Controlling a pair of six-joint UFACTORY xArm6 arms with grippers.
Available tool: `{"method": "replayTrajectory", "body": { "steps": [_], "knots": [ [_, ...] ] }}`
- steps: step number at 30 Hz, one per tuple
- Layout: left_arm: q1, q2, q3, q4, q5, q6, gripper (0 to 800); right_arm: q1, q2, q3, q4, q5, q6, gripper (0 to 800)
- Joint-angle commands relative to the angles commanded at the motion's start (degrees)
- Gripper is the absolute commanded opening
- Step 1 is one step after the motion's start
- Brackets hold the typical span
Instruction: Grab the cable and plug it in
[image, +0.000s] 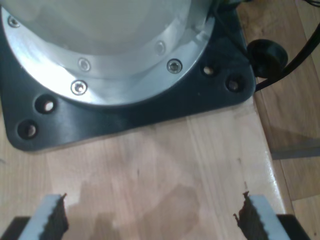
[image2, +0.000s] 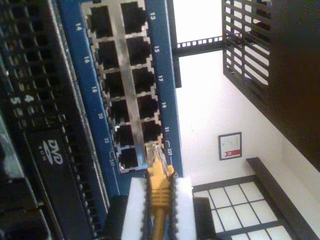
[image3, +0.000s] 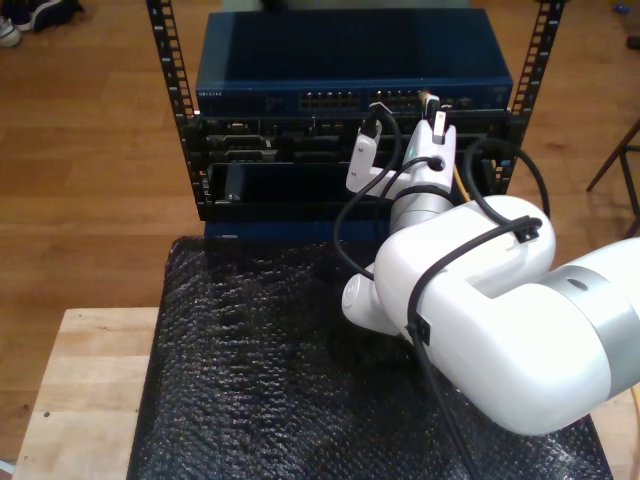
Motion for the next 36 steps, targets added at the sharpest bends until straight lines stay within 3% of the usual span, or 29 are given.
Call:
{"method": "replayTrajectory", "body": {
  "steps": [36],
  "knots": [
    [0.0, 0.0, 0.0, 0.0, 0.0, 0.0, 800, 0.18, 0.26, -1.14, -0.09, 1.05, -0.09, 0]
  ]
}}
